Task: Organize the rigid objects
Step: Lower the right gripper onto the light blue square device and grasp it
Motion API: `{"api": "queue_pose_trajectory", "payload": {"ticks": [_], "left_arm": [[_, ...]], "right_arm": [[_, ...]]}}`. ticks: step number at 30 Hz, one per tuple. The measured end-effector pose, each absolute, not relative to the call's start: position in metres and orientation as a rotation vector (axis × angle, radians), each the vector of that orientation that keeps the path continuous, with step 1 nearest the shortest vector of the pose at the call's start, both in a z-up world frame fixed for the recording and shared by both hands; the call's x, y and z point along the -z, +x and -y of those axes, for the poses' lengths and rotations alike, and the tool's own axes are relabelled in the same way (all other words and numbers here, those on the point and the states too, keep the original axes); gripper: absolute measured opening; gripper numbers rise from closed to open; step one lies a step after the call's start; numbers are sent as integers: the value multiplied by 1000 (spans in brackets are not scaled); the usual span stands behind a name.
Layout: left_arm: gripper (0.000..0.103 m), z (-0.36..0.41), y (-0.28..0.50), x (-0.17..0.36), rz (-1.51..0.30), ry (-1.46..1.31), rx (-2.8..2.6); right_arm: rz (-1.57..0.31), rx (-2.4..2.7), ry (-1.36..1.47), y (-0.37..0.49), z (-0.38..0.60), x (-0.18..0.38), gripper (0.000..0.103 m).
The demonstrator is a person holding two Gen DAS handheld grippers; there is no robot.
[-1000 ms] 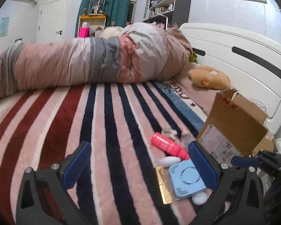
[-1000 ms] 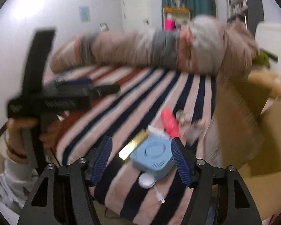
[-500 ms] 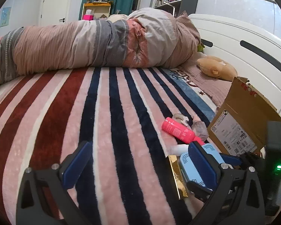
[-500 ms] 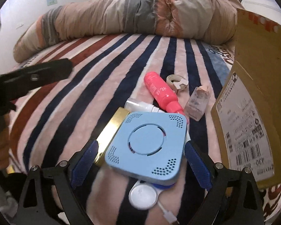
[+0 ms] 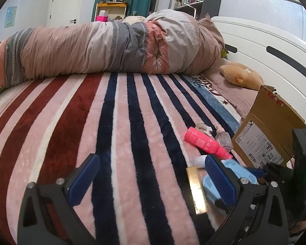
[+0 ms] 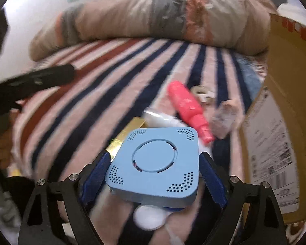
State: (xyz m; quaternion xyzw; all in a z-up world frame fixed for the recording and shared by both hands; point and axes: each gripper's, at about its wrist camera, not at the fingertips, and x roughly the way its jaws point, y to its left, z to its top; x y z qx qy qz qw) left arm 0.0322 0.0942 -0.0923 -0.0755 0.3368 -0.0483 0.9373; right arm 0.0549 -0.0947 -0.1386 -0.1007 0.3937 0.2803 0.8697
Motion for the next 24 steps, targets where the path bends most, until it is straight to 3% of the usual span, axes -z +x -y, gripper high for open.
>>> {"api": "queue_pose_trajectory", "payload": {"ticks": [3, 6, 9, 19, 23, 24], "left_arm": [[102, -90, 33, 93, -693, -152, 102], [102, -88, 34, 94, -699, -143, 98], [102, -87, 38, 97, -736, -155, 147], [102, -85, 45, 116, -815, -154, 205], [102, -89, 51, 124, -878, -188, 215], [102, -90, 52, 126, -886, -201, 223]], "right_arm": [[-898, -626, -138, 58, 102, 140, 86], [-875, -517, -245, 54, 99, 137, 88], [-867, -484, -300, 52, 92, 133, 95], [-875, -392, -420, 50, 64, 157, 95], [-827, -379, -390, 51, 71, 155, 93], [-817, -386, -393, 50, 71, 155, 85]]}}
